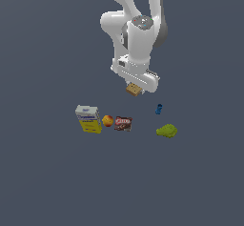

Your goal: Pick up a designated object from a clutter of objects.

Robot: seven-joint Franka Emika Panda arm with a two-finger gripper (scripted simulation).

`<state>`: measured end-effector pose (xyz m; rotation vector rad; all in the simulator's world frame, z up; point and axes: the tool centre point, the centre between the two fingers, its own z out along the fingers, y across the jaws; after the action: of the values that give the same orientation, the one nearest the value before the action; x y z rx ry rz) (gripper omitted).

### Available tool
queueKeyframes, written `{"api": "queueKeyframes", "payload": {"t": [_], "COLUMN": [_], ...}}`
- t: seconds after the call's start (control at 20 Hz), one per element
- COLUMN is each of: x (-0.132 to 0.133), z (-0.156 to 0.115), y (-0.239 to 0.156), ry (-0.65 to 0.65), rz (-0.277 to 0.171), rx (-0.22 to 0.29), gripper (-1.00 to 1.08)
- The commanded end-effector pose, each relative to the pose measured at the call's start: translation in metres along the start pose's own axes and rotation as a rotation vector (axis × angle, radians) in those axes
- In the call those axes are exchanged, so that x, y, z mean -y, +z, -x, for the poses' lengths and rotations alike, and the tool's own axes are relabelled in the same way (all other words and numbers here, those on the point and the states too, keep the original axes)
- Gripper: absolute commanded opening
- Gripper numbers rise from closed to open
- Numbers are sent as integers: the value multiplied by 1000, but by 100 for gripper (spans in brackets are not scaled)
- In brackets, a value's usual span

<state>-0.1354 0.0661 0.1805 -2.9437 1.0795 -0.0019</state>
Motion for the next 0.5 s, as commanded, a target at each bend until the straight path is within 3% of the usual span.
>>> {"api": "queueKeyframes", "payload": {"t": [0.0,0.45], "x": [-7,-33], "z": [-6,-29], "y": [-21,-95], "ry": [0,0], "rz": [-1,1], "rx": [1,1], "gripper": [-100,-100]}}
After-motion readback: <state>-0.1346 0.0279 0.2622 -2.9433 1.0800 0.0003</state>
